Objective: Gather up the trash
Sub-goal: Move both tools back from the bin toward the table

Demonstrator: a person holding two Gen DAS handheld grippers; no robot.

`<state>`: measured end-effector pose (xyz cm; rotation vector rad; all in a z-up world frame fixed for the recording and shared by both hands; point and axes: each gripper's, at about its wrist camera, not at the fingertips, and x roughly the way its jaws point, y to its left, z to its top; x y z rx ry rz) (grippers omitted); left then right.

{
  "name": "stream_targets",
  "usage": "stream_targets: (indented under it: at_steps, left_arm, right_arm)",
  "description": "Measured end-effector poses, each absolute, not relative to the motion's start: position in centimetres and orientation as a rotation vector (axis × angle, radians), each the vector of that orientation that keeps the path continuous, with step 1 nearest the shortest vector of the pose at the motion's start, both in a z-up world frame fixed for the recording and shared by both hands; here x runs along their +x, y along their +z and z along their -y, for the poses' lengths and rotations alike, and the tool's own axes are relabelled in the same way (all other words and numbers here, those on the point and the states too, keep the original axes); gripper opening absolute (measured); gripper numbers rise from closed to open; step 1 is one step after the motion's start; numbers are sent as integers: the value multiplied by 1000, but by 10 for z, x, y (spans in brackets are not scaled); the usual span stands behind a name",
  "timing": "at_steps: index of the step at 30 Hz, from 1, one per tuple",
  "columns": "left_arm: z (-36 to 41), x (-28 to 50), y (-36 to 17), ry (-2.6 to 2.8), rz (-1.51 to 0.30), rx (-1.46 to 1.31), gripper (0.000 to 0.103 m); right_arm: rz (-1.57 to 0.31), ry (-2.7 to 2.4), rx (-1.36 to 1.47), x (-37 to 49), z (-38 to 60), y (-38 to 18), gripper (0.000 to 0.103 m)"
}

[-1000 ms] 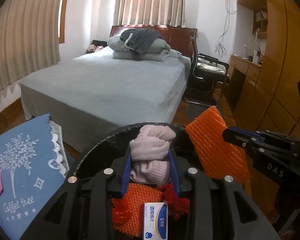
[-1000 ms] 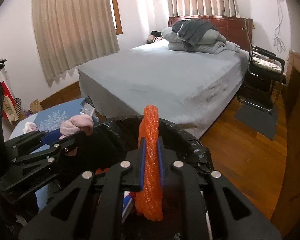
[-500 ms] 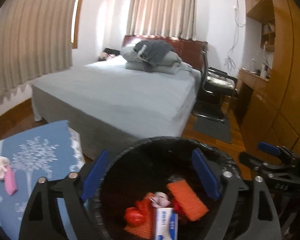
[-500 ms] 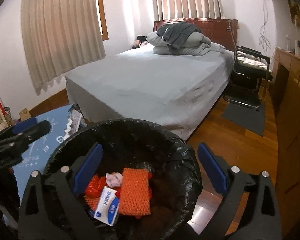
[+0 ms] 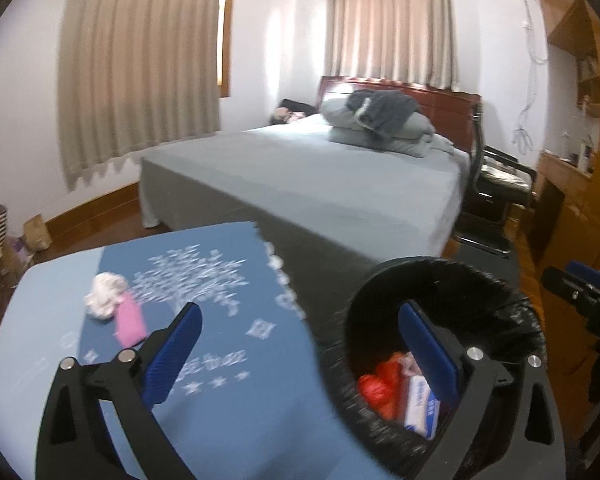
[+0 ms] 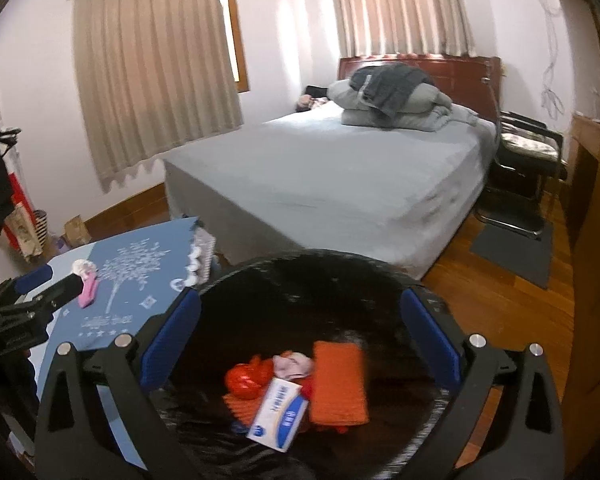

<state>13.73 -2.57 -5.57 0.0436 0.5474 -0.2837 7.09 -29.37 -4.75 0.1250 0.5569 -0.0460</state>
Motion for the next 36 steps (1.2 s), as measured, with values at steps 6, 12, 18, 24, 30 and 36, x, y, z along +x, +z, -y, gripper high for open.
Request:
stream_targets:
  at_steps: [6, 12, 18, 24, 30, 36]
  left_arm:
    - [-23, 131, -59, -189, -538, 21, 97]
    - [-69, 132, -64, -101, -536, -12, 97]
    - [-110, 141, -72, -20, -543, -41, 97]
    - [-140, 160, -80, 41, -554, -49, 97]
    - [-163, 191, -100, 80, -572, -51, 97]
    - [-183, 231, -121, 109, -617, -59, 94]
  right_arm:
    - [-561, 31, 108, 89, 249, -49, 97]
    - [-582, 103, 87, 117, 205, -52, 98]
    - [-596, 153, 68, 144, 169, -58, 97]
    - [-617, 203, 54, 176, 132, -67, 97]
    - [-648, 245, 13, 215, 95, -83, 97]
    - [-679, 285, -28, 257, 59, -98, 97]
